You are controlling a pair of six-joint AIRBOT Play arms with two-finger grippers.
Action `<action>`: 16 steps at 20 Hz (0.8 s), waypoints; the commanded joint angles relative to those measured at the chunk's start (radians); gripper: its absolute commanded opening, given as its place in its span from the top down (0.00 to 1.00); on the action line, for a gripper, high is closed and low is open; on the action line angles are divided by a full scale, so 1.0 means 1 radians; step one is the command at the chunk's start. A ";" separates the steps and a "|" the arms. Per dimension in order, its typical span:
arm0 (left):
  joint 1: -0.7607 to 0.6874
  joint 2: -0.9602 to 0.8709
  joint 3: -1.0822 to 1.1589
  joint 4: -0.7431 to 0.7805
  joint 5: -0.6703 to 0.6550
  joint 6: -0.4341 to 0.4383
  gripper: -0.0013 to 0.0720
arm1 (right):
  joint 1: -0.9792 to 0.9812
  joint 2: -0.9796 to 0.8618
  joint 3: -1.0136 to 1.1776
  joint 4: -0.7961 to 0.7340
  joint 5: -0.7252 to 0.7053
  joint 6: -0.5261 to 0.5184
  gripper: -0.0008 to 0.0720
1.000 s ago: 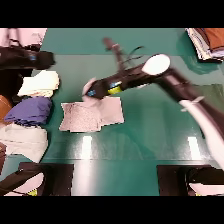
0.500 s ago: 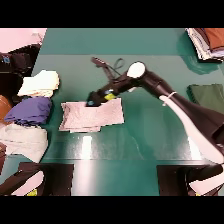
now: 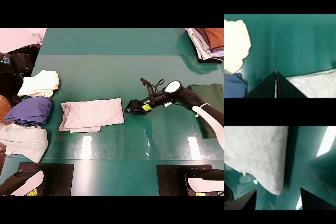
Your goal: Fold the shirts.
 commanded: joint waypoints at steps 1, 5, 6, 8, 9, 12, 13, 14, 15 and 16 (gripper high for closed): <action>0.001 0.000 0.001 -0.029 0.016 0.000 0.95 | 0.037 -0.087 0.004 0.108 -0.062 -0.036 0.15; 0.001 0.000 0.001 -0.036 -0.007 0.000 0.95 | 0.142 -0.242 0.173 0.193 -0.088 -0.036 0.22; -0.005 0.000 0.000 -0.048 -0.011 -0.001 0.95 | 0.160 -0.272 0.217 0.205 -0.093 -0.036 0.29; -0.048 0.000 -0.009 -0.053 -0.009 -0.001 0.95 | 0.185 -0.312 0.292 0.198 -0.093 -0.040 0.65; -0.079 0.000 -0.013 -0.053 -0.008 -0.002 0.95 | 0.190 -0.317 0.318 0.192 -0.094 -0.040 0.82; -0.186 -0.002 -0.021 -0.054 0.010 -0.011 0.95 | 0.163 -0.290 0.377 0.102 -0.094 -0.024 0.97; -0.216 -0.002 -0.021 -0.054 0.016 -0.012 0.95 | 0.133 -0.261 0.380 0.061 -0.096 -0.010 0.97; -0.244 -0.002 -0.021 -0.055 0.021 -0.020 0.95 | 0.092 -0.228 0.380 0.025 -0.090 0.002 0.97; -0.267 -0.002 -0.021 -0.055 0.027 -0.037 0.95 | 0.041 -0.190 0.378 -0.021 -0.080 0.017 0.97; -0.288 -0.002 -0.021 -0.059 0.032 -0.042 0.95 | -0.023 -0.147 0.378 -0.076 -0.064 0.030 0.97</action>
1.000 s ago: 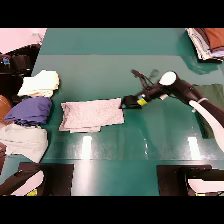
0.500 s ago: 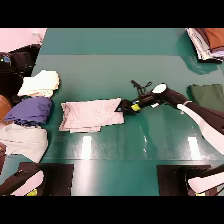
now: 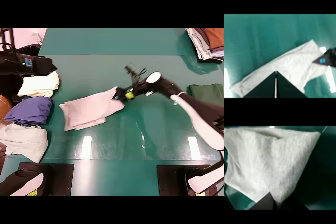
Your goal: Fold the shirts.
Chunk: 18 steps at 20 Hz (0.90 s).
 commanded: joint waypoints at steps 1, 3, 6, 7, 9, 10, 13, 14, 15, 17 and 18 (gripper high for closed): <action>-0.088 -0.001 -0.001 -0.010 0.018 -0.037 0.95 | -0.175 0.118 0.019 -0.181 0.029 0.051 0.97; -0.128 -0.001 -0.001 -0.020 0.032 -0.043 0.95 | -0.327 0.200 0.019 -0.251 0.045 0.063 0.97; -0.193 -0.001 -0.001 -0.032 0.088 -0.068 0.95 | -0.570 0.293 0.019 -0.276 0.046 0.065 0.97; -0.212 -0.001 -0.001 -0.032 0.107 -0.088 0.95 | -0.655 0.314 0.019 -0.276 0.045 0.065 0.97; -0.249 -0.001 -0.001 -0.032 0.141 -0.108 0.95 | -0.811 0.332 0.019 -0.273 0.040 0.066 0.97; -0.264 -0.001 -0.001 -0.032 0.153 -0.122 0.95 | -0.877 0.332 0.019 -0.267 0.040 0.065 0.97; -0.298 -0.001 -0.001 -0.032 0.178 -0.126 0.95 | -1.030 0.323 0.019 -0.266 0.038 0.065 0.97; -0.301 -0.001 -0.001 -0.032 0.180 -0.138 0.95 | -1.062 0.323 0.019 -0.264 0.027 0.065 0.97; -0.301 -0.001 -0.001 -0.032 0.180 -0.156 0.95 | -1.088 0.324 0.019 -0.246 0.012 0.065 0.97; -0.301 -0.001 -0.001 -0.031 0.186 -0.166 0.95 | -1.133 0.324 0.019 -0.172 -0.004 0.064 0.97; -0.301 -0.001 -0.001 -0.031 0.187 -0.166 0.95 | -1.145 0.324 0.025 -0.131 0.000 0.060 0.97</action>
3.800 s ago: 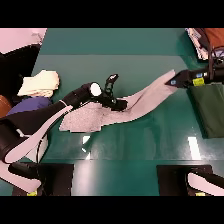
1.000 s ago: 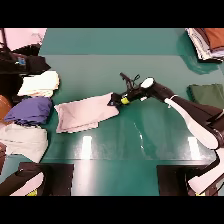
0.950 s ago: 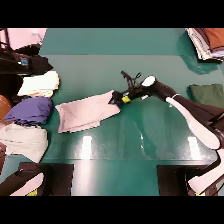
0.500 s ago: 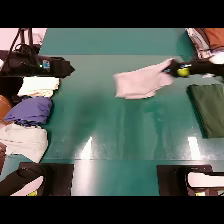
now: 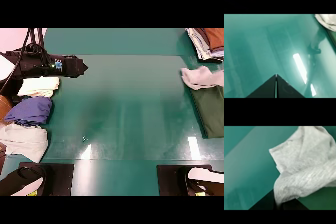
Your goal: Fold the shirts.
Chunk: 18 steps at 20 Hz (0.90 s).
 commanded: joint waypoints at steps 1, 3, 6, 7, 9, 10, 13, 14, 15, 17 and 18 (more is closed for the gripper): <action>-0.008 -0.001 0.000 0.001 0.014 -0.019 0.95 | -0.080 0.002 0.023 0.111 -0.005 -0.029 0.97; -0.008 0.000 0.000 0.002 0.016 -0.019 0.95 | -0.079 0.005 0.089 0.105 0.042 -0.045 0.97; -0.008 -0.001 0.000 0.004 0.016 -0.018 0.95 | -0.081 0.005 0.195 0.098 0.147 -0.045 0.97; -0.008 0.000 0.000 0.005 0.015 -0.018 0.95 | -0.092 0.011 0.217 0.099 0.176 -0.040 0.97; -0.008 0.000 0.000 0.006 0.014 -0.017 0.95 | -0.099 0.042 0.219 0.093 0.198 -0.040 0.97; -0.008 -0.001 0.000 0.007 0.016 -0.013 0.95 | -0.104 0.061 0.219 0.068 0.213 -0.034 0.97; -0.008 0.000 0.000 0.008 0.015 0.009 0.95 | -0.104 0.118 0.219 -0.079 0.267 0.021 0.97; -0.008 0.000 0.000 0.008 0.014 0.009 0.95 | -0.104 0.134 0.219 -0.126 0.289 0.039 0.97; -0.008 0.000 0.000 0.009 0.014 0.011 0.95 | -0.104 0.149 0.219 -0.182 0.314 0.063 0.97; -0.008 0.000 0.000 0.009 0.012 0.035 0.95 | -0.104 0.163 0.219 -0.280 0.385 0.109 0.97; -0.008 0.000 -0.001 0.009 0.011 0.035 0.95 | -0.104 0.167 0.210 -0.322 0.422 0.124 0.97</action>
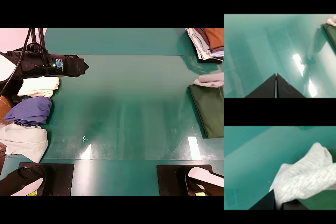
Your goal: Fold the shirts.
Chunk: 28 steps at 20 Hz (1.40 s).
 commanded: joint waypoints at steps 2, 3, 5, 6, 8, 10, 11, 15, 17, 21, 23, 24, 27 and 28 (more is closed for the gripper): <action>0.000 0.000 -0.001 0.002 -0.004 0.022 0.95 | -0.001 0.050 -0.072 -0.203 0.126 0.082 0.97; 0.000 0.000 0.000 0.001 -0.008 0.037 0.95 | -0.001 0.064 -0.117 -0.230 0.132 0.082 0.97; 0.000 0.000 -0.001 0.002 -0.015 0.045 0.95 | -0.001 0.094 -0.211 -0.317 0.142 0.085 0.97; 0.000 0.000 0.000 0.002 -0.014 0.045 0.95 | -0.004 0.109 -0.253 -0.375 0.148 0.111 0.96; 0.000 0.000 0.000 0.001 -0.016 0.052 0.95 | -0.035 0.143 -0.331 -0.438 0.158 0.134 0.67; 0.000 0.000 0.000 0.001 -0.022 0.063 0.95 | -0.099 0.171 -0.388 -0.465 0.189 0.134 0.00; 0.000 0.000 0.000 0.001 -0.022 0.063 0.95 | -0.135 0.178 -0.399 -0.463 0.203 0.134 0.01; 0.000 0.000 0.000 0.001 -0.017 0.063 0.95 | -0.181 0.230 -0.398 -0.254 0.175 0.140 0.06; 0.000 0.000 0.000 0.000 -0.019 0.062 0.95 | -0.109 0.264 -0.398 -0.103 0.129 0.140 0.14; 0.000 0.000 0.000 -0.003 -0.001 0.062 0.95 | 0.158 0.316 -0.398 -0.039 0.040 0.137 0.41; 0.000 0.000 0.000 -0.004 0.005 0.062 0.95 | 0.286 0.335 -0.398 -0.043 0.003 0.118 0.77; 0.000 0.000 0.000 -0.004 0.006 0.062 0.95 | 0.348 0.343 -0.398 -0.045 -0.014 0.099 0.97; 0.000 0.000 0.000 -0.004 0.007 0.062 0.95 | 0.473 0.355 -0.398 -0.045 -0.048 0.084 0.97; 0.000 0.000 0.000 -0.004 0.007 0.062 0.95 | 0.495 0.353 -0.398 -0.045 -0.048 0.084 0.97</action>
